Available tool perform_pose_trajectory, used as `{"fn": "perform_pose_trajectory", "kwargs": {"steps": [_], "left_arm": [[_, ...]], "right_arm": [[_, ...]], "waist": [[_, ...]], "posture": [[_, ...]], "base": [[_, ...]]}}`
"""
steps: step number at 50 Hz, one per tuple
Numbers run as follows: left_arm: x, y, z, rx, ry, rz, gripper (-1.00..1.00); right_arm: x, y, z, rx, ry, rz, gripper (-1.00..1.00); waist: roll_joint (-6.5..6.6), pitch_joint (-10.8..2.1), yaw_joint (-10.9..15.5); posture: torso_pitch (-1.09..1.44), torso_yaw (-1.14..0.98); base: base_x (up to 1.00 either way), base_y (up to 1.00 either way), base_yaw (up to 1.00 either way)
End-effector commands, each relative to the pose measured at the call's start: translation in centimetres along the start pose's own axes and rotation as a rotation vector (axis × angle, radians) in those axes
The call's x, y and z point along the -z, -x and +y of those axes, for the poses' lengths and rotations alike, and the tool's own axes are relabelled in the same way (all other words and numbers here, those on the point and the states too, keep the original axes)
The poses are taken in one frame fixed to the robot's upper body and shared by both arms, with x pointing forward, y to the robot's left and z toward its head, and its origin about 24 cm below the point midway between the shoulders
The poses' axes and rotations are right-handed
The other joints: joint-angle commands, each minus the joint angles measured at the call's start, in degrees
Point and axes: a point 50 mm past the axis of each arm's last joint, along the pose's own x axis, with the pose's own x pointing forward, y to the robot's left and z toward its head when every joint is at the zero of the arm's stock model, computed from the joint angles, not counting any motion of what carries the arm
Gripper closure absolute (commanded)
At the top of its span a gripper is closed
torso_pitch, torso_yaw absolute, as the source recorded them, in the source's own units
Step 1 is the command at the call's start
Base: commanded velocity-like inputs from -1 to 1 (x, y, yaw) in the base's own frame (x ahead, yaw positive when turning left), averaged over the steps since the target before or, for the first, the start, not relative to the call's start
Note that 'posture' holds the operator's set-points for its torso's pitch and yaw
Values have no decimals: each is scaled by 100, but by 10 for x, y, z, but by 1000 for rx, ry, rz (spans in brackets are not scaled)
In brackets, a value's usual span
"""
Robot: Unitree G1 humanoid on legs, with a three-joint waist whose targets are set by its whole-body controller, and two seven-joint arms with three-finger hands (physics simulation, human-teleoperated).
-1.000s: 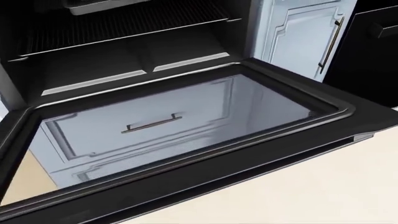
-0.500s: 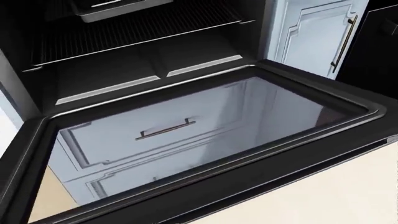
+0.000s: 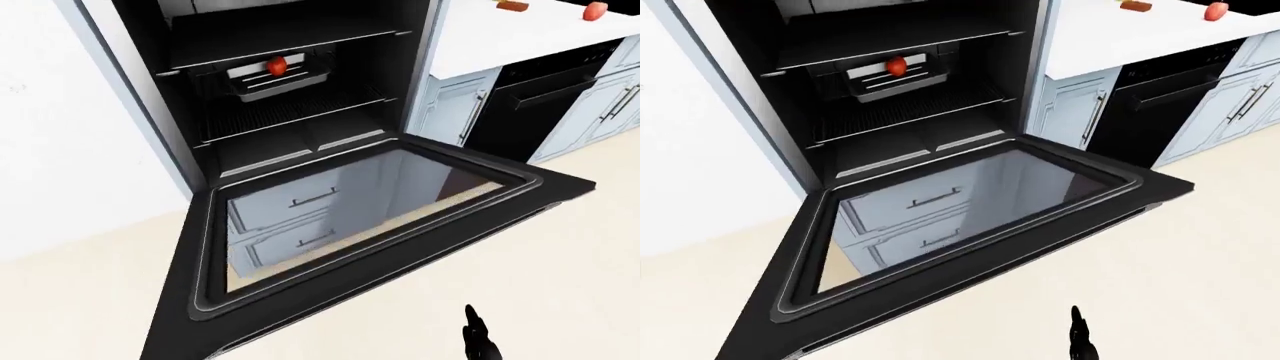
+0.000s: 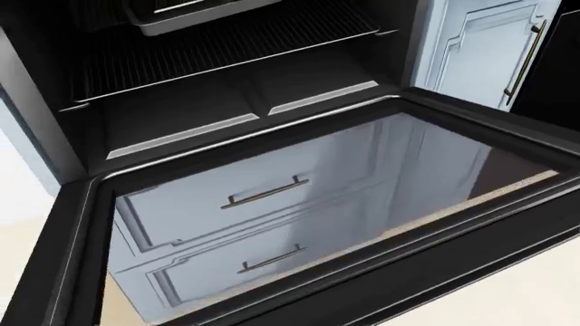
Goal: Close the oven door.
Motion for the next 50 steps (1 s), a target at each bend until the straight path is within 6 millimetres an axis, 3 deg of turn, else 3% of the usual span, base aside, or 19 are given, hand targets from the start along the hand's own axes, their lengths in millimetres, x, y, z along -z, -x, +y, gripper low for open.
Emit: {"fn": "perform_pose_trajectory", "kwargs": {"steps": [1,10,12,14,15,16,19,23,25,27,28,29,30,31,41,43,44,45,50], "left_arm": [[-6,-3,-1,8,-7,-44,-100],[-7,-3,-2,9,-6,-45,-100],[-7,-3,-2,8,-6,-46,-100],[-7,-4,-2,8,-5,-46,-100],[-7,-4,-2,9,-5,-47,-100],[-7,-4,-2,9,-5,-46,-100],[-7,-4,-1,9,-4,-46,-100],[-7,-3,-1,8,-5,-46,-100],[-7,-3,-1,8,-6,-45,-100],[-7,-3,-1,8,-6,-45,-100],[-7,-3,-1,7,-6,-45,-100],[-7,-3,-1,7,-6,-45,-100],[-7,-3,-1,7,-5,-45,-100],[-6,-3,-1,7,-6,-45,-100],[-7,-3,0,6,-5,-46,-100],[-7,-3,0,6,-5,-46,-100],[-7,-3,0,5,-5,-46,-100],[-7,-3,0,5,-5,-46,-100],[-7,-3,0,5,-5,-46,-100]], "right_arm": [[-10,-3,-10,25,15,-56,-100],[-11,-4,-10,24,15,-58,-100],[-11,-4,-10,25,15,-57,-100],[-11,-4,-10,25,15,-57,-100],[-11,-4,-10,25,14,-58,-100],[-11,-4,-10,25,14,-58,-100],[-11,-4,-10,25,14,-58,-100],[-11,-4,-10,25,14,-58,-100],[-11,-4,-10,26,14,-58,-100],[-10,-4,-10,26,14,-57,-100],[-10,-3,-10,26,14,-57,-100],[-10,-3,-10,26,15,-57,-100],[-10,-3,-10,26,14,-57,-100],[-10,-3,-10,26,15,-57,-100],[-10,-4,-10,26,15,-56,-100],[-10,-4,-10,26,16,-56,-100],[-10,-4,-10,26,16,-56,-100],[-10,-4,-10,26,16,-56,-100],[-10,-3,-10,26,16,-56,-100]], "waist": [[7,-7,-16],[-470,5,-18],[-621,7,-20],[-872,-27,-33],[-863,-64,-7],[-680,-21,-78],[-717,-44,-92],[-547,-1,-63],[-384,11,-64],[-129,-6,-61],[80,-64,-49],[159,-149,-76],[-5,-65,8],[-1,-9,-13],[-558,13,-25],[-762,0,-30],[-926,-47,-47],[-749,-3,-88],[-687,-49,-91]], "posture": [[0,0],[0,0],[0,0],[0,0],[0,0],[0,0],[0,0],[0,0],[0,0],[0,0],[0,0],[0,0],[0,0],[0,0],[0,0],[0,0],[0,0],[0,0],[0,0]], "base": [[0,27,0],[0,26,0],[0,26,0],[0,26,0],[0,26,0],[0,26,0],[0,25,0],[0,26,0],[0,26,0],[0,26,0],[0,26,0],[0,26,0],[0,26,0],[0,27,0],[0,26,0],[0,26,0],[0,26,0],[0,26,0],[0,26,0]]}}
